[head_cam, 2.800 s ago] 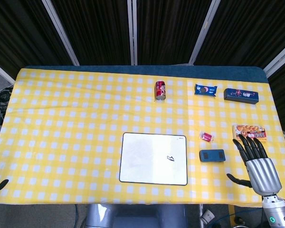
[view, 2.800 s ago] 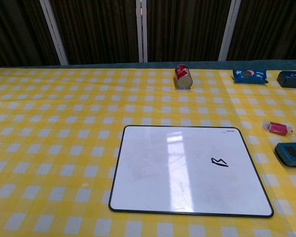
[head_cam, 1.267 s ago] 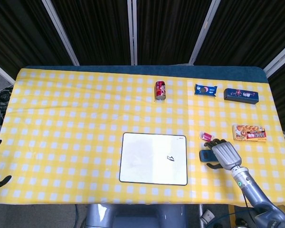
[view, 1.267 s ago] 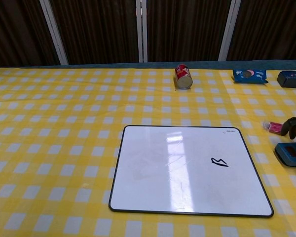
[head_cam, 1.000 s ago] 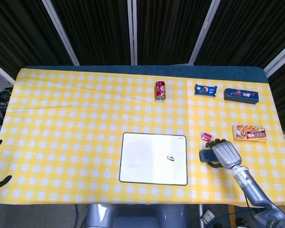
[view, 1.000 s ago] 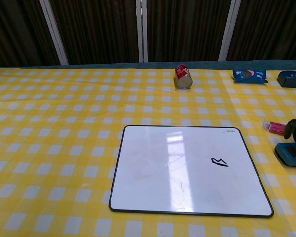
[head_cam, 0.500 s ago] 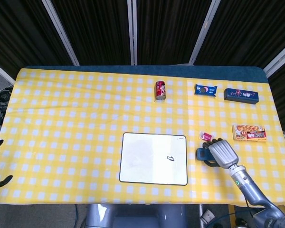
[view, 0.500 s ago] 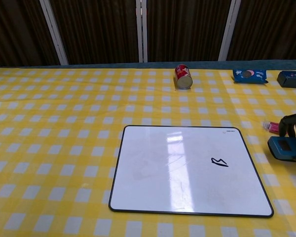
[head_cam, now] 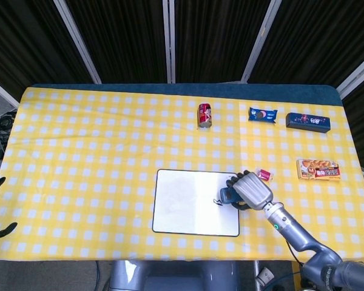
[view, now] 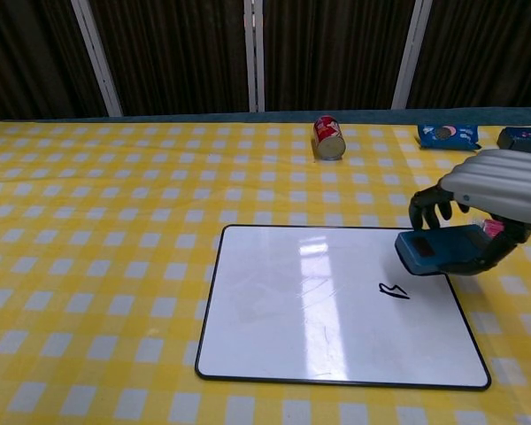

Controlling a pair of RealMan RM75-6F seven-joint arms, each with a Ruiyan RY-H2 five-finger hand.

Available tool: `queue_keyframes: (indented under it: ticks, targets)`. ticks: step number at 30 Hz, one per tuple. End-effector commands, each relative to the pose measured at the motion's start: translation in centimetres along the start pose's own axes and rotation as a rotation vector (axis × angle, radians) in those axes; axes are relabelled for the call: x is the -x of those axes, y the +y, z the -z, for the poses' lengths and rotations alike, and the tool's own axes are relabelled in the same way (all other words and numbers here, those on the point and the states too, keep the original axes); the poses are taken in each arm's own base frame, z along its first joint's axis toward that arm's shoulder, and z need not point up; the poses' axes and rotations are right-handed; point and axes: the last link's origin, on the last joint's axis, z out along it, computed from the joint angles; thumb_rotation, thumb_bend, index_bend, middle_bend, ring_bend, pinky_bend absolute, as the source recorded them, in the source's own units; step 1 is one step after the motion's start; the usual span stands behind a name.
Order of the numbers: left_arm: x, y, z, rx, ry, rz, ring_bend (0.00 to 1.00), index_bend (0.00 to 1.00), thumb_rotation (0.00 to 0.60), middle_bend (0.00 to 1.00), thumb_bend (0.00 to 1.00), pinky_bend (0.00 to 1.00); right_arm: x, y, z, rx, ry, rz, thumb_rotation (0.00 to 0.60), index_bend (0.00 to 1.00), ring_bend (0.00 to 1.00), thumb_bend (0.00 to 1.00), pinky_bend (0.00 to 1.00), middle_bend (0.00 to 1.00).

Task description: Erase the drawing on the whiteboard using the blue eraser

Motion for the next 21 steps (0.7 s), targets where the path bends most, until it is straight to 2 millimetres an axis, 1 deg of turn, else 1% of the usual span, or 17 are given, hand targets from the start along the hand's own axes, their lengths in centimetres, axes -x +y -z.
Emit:
queue_keyframes:
  ticks: [1, 6, 13, 18, 21]
  targets:
    - [0.0, -0.1, 0.0, -0.003, 0.000, 0.001, 0.00, 0.00, 0.600, 0.00, 0.00, 0.00, -0.4, -1.0, -2.3, -0.001, -0.004, 0.016, 0.600, 0.48, 0.43, 0.29, 0.45, 0.52]
    - [0.0, -0.3, -0.1, -0.012, -0.001, 0.002, 0.00, 0.00, 0.600, 0.00, 0.00, 0.00, -0.2, -1.9, -3.2, -0.004, -0.019, 0.027, 0.600, 0.49, 0.43, 0.29, 0.45, 0.52]
    - [0.0, -0.4, -0.2, -0.018, -0.003, 0.002, 0.00, 0.00, 0.600, 0.00, 0.00, 0.00, 1.3, -2.7, -3.5, -0.013, -0.073, 0.055, 0.600, 0.49, 0.44, 0.29, 0.46, 0.52]
    - [0.0, -0.4, -0.2, -0.016, -0.002, 0.005, 0.00, 0.00, 0.600, 0.00, 0.00, 0.00, 2.1, -3.2, -2.9, -0.029, -0.109, 0.060, 0.600, 0.51, 0.46, 0.32, 0.46, 0.54]
    - [-0.1, -0.3, -0.3, -0.015, 0.000, 0.005, 0.00, 0.00, 0.600, 0.00, 0.00, 0.00, 2.3, -4.2, -1.6, -0.077, -0.140, 0.058, 0.600, 0.53, 0.47, 0.35, 0.47, 0.56]
